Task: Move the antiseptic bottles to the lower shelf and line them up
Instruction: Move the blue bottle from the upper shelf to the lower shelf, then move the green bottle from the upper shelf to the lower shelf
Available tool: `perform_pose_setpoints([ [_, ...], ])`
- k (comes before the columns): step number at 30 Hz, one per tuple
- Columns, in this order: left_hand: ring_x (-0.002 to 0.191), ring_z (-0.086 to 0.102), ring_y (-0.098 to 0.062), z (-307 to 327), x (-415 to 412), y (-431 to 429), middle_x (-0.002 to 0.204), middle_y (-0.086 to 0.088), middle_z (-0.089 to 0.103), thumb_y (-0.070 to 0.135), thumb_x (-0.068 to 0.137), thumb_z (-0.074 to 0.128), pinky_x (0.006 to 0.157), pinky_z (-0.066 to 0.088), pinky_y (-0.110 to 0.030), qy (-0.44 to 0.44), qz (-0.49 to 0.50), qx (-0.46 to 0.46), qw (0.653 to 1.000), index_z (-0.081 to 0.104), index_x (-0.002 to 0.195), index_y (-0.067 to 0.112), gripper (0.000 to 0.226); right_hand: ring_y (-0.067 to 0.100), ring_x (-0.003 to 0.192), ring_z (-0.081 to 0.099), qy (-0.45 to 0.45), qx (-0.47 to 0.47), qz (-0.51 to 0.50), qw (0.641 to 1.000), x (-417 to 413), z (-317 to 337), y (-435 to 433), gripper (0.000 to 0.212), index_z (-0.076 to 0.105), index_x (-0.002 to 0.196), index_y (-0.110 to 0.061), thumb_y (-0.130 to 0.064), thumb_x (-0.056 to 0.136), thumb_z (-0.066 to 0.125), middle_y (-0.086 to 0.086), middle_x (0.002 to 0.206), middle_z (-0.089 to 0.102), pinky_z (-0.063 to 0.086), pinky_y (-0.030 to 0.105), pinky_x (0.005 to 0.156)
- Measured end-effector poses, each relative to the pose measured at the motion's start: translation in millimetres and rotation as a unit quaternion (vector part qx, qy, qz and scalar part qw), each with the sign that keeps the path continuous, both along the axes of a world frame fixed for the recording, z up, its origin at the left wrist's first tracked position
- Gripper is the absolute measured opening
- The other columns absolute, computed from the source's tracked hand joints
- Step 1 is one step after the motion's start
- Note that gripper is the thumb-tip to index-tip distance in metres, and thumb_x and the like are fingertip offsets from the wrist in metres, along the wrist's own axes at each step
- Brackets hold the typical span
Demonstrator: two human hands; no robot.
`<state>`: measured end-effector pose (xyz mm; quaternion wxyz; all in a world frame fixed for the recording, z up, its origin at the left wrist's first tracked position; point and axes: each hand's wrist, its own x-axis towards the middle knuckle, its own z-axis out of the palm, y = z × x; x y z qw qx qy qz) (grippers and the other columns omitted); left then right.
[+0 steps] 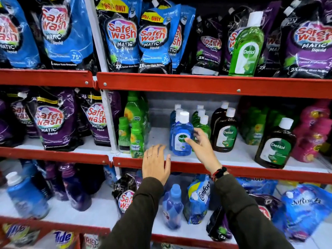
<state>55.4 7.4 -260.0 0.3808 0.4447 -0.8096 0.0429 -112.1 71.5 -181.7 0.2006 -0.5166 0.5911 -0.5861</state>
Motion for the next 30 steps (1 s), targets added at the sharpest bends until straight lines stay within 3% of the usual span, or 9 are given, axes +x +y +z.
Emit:
perform_pose_setpoints([
  [1,0.119,0.056,-0.030,-8.0,1.3,-0.4,0.129,-0.008,0.062,0.039,0.095,0.038,0.106,0.042,-0.045,-0.016,0.006,0.011,1.000,0.059,0.126,0.014,0.045,0.026,0.127,0.060,-0.005,0.008,-0.002,1.000,1.7,-4.5,-3.6,0.037,0.053,0.133,-0.006,-0.006,0.098,0.063,0.012,0.136,0.063,0.051,0.038,0.110],
  [3,0.113,0.058,-0.029,-20.0,3.6,-0.1,0.122,-0.008,0.065,0.042,0.096,0.036,0.106,0.042,-0.047,-0.043,0.014,0.025,0.999,0.063,0.119,0.015,0.044,0.014,0.114,0.060,-0.009,0.019,-0.006,1.000,5.1,-10.8,-7.9,0.039,0.051,0.136,-0.001,-0.002,0.099,0.062,0.007,0.131,0.060,0.050,0.009,0.095],
  [5,0.110,0.058,-0.030,-26.2,4.9,-0.2,0.117,-0.008,0.066,0.046,0.097,0.036,0.108,0.040,-0.049,-0.066,0.013,0.028,0.997,0.064,0.115,0.016,0.045,0.004,0.107,0.055,-0.014,0.027,-0.007,1.000,8.5,-15.7,-11.1,0.042,0.048,0.139,0.002,0.000,0.099,0.060,0.004,0.127,0.057,0.044,-0.003,0.080],
  [9,0.108,0.058,-0.030,-28.1,5.4,-2.5,0.114,-0.006,0.065,0.048,0.098,0.035,0.109,0.039,-0.049,-0.077,0.014,0.023,0.997,0.063,0.114,0.017,0.045,-0.006,0.101,0.055,-0.025,0.044,-0.003,0.999,9.1,-28.9,-19.6,0.042,0.045,0.140,0.002,0.001,0.100,0.058,0.005,0.126,0.056,0.045,-0.002,0.077],
  [14,0.110,0.058,-0.029,-31.4,5.4,-2.7,0.115,-0.006,0.065,0.049,0.098,0.036,0.112,0.037,-0.048,-0.078,0.016,0.016,0.997,0.061,0.116,0.019,0.043,0.007,0.104,0.062,-0.033,0.048,0.002,0.998,6.8,-33.5,-27.2,0.038,0.044,0.138,-0.002,0.000,0.102,0.055,0.007,0.125,0.059,0.052,0.004,0.080],
  [17,0.111,0.056,-0.029,-32.9,5.3,-3.5,0.115,-0.006,0.064,0.049,0.098,0.035,0.113,0.035,-0.048,-0.076,0.016,0.017,0.997,0.060,0.118,0.019,0.044,0.016,0.117,0.061,-0.031,0.049,0.015,0.998,4.7,-35.5,-32.3,0.036,0.043,0.138,-0.006,-0.004,0.104,0.053,0.011,0.130,0.062,0.058,0.016,0.091],
  [21,0.114,0.056,-0.030,-34.3,5.1,-3.8,0.117,-0.006,0.063,0.048,0.098,0.037,0.113,0.035,-0.049,-0.073,0.014,0.018,0.997,0.059,0.119,0.018,0.043,0.017,0.121,0.060,-0.018,0.048,0.014,0.999,3.4,-40.0,-35.9,0.039,0.041,0.143,-0.005,-0.008,0.105,0.051,0.016,0.138,0.062,0.055,0.009,0.082],
  [26,0.114,0.057,-0.031,-32.1,6.5,-1.5,0.117,-0.008,0.065,0.048,0.097,0.037,0.113,0.037,-0.050,-0.068,0.011,0.010,0.998,0.060,0.119,0.016,0.046,0.018,0.121,0.061,-0.007,0.049,0.016,0.999,4.6,-38.7,-34.4,0.038,0.040,0.143,-0.005,-0.009,0.106,0.050,0.019,0.141,0.061,0.053,0.008,0.081],
  [30,0.123,0.053,-0.031,-30.4,7.3,-1.6,0.126,-0.009,0.062,0.049,0.097,0.031,0.117,0.032,-0.049,-0.076,0.008,0.025,0.997,0.058,0.127,0.014,0.053,0.020,0.120,0.059,-0.007,0.049,0.000,0.999,6.8,-35.3,-27.0,0.045,0.039,0.146,-0.004,-0.008,0.104,0.054,0.018,0.139,0.060,0.049,-0.001,0.073],
])
